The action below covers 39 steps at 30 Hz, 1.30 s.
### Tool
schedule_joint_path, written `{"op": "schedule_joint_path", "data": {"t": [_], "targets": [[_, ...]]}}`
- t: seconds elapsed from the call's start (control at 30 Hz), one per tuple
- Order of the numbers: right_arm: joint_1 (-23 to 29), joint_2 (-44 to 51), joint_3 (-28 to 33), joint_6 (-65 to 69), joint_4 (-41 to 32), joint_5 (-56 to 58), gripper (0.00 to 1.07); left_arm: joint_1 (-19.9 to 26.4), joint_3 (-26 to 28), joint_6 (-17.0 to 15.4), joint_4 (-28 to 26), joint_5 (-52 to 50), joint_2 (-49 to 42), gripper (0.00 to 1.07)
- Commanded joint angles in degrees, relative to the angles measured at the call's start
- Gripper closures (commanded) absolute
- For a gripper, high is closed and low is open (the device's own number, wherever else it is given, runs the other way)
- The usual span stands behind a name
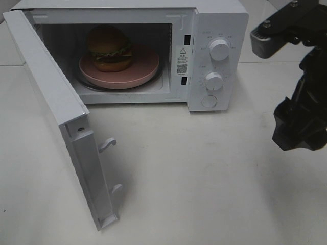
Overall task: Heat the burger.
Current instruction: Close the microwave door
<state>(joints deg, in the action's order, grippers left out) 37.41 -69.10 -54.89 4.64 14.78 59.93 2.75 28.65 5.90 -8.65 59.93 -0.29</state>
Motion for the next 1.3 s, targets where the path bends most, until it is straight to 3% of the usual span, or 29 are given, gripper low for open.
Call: {"op": "schedule_joint_path", "data": {"t": [0.03, 0.27, 0.43, 0.7, 1.0, 1.3], "targets": [[0.0, 6.5, 6.8, 0.7, -0.2, -5.3, 0.31, 0.2, -0.2, 0.0, -0.3, -0.5, -1.4, 0.07], [-2.1, 13.3, 13.4, 1.3, -1.0, -7.2, 0.31, 0.2, -0.2, 0.0, -0.3, -0.5, -1.4, 0.07], [-11.9, 19.6, 18.0, 1.4, -5.7, -9.1, 0.31, 0.2, -0.2, 0.0, -0.3, -0.5, -1.4, 0.07], [-18.6, 30.6, 24.6, 1.6, -8.0, -10.8, 0.31, 0.2, -0.2, 0.0, -0.3, -0.5, -1.4, 0.07], [-26.4, 43.8, 25.4, 3.3, -7.9, -10.7, 0.31, 0.2, -0.2, 0.0, -0.3, -0.5, -1.4, 0.07], [-28.6, 55.7, 25.0, 3.4, -8.0, -9.5, 0.32, 0.2, -0.2, 0.0, -0.3, -0.5, -1.4, 0.07]]}}
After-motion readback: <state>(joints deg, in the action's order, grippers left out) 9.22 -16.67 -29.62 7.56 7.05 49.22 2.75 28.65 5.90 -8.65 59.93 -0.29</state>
